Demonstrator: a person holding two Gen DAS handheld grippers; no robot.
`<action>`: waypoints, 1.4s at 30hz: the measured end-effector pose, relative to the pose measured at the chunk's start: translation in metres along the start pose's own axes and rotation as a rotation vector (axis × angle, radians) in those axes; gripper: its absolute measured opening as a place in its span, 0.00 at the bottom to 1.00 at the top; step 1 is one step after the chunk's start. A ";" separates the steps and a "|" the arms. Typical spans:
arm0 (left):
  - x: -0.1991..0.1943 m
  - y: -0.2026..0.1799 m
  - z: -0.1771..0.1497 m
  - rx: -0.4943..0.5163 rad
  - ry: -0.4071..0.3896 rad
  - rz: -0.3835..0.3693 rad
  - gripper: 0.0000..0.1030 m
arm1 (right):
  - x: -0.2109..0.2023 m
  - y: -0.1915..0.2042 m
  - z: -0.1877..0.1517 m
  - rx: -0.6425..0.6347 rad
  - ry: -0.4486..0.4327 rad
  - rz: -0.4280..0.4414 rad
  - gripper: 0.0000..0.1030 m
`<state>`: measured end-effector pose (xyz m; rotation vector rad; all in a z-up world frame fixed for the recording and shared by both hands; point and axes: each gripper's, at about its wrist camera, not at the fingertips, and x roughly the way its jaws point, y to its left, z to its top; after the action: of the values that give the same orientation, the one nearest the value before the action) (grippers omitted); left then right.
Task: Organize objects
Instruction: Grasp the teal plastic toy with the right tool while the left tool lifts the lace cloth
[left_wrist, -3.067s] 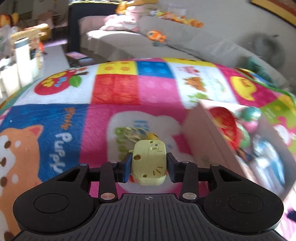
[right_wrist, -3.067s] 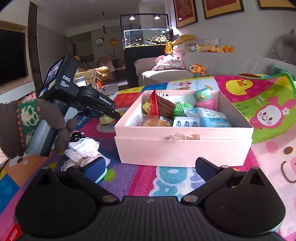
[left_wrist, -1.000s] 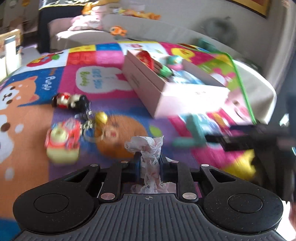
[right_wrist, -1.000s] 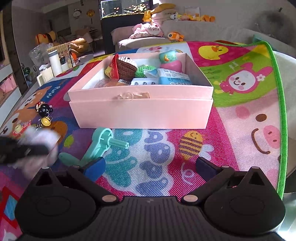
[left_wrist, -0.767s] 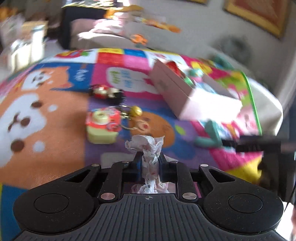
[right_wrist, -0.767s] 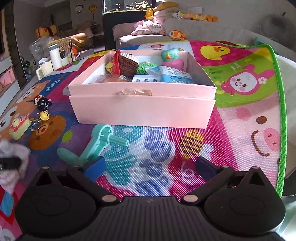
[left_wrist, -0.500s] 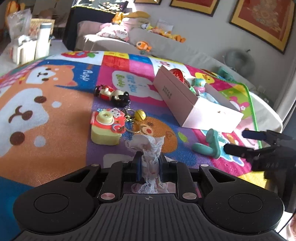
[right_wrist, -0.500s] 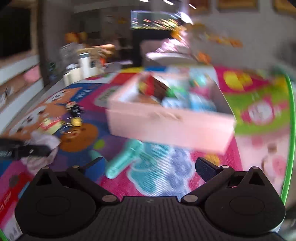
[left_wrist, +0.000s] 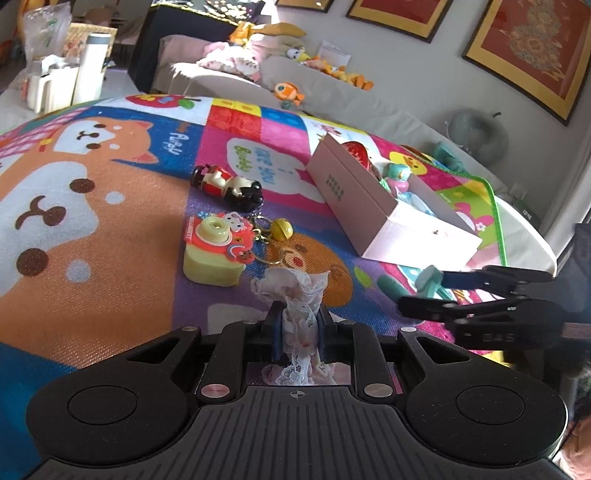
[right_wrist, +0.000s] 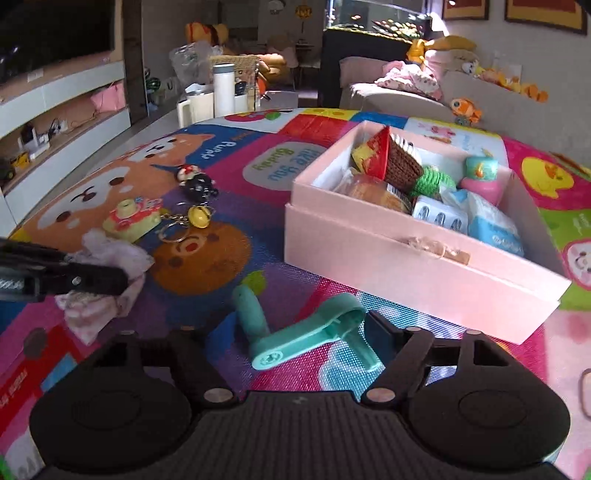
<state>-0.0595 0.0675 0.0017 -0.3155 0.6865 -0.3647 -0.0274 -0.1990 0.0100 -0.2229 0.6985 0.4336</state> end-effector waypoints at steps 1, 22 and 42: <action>0.000 0.000 0.000 0.002 0.000 0.001 0.21 | -0.006 0.001 -0.001 0.003 -0.008 0.000 0.59; -0.001 0.002 0.000 -0.009 -0.005 0.002 0.21 | -0.014 0.014 -0.014 -0.017 -0.033 0.044 0.88; -0.003 -0.067 0.080 0.125 -0.113 -0.226 0.20 | -0.064 -0.019 -0.023 0.069 -0.108 0.002 0.46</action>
<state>-0.0233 0.0217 0.0889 -0.2936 0.5159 -0.5983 -0.0752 -0.2437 0.0367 -0.1327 0.6066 0.4199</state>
